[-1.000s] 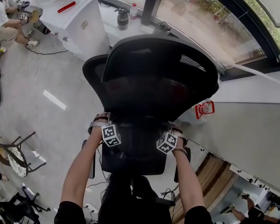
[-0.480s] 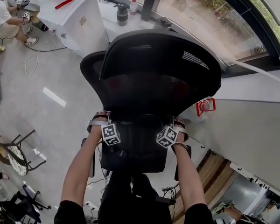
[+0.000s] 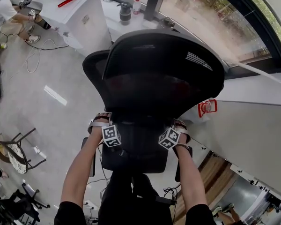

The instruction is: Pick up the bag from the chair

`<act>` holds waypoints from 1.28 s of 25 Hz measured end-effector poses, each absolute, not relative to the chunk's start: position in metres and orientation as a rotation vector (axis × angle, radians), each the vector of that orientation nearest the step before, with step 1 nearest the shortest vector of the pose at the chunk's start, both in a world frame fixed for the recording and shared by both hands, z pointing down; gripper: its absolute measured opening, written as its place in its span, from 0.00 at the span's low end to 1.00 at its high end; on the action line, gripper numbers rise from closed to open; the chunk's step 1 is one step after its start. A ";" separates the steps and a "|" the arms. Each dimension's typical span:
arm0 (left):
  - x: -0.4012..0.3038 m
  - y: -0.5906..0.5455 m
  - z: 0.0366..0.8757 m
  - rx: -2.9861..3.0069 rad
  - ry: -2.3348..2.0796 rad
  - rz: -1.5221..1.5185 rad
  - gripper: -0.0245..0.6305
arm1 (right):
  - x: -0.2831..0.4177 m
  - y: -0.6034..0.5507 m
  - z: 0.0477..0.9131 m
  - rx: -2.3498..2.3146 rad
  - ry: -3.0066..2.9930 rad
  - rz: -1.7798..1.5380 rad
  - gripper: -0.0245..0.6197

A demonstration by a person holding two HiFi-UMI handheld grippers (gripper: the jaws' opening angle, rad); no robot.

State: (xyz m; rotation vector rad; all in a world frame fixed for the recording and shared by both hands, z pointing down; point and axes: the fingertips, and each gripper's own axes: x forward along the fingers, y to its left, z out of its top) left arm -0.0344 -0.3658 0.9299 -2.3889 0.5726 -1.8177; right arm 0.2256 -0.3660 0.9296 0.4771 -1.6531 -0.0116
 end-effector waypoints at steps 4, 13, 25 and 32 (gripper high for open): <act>-0.035 -0.365 0.929 -2.401 0.571 -1.823 0.07 | 0.224 -0.361 0.920 0.450 -1.677 -0.026 0.08; -0.040 -0.350 0.918 -2.414 0.601 -1.852 0.05 | 0.220 -0.342 0.902 0.418 -1.711 -0.017 0.08; -0.035 -0.290 0.862 -2.459 0.690 -1.837 0.05 | 0.223 -0.290 0.837 0.412 -1.775 -0.031 0.08; -0.030 -0.229 0.815 -2.473 0.770 -1.819 0.04 | 0.228 -0.236 0.787 0.376 -1.793 -0.103 0.08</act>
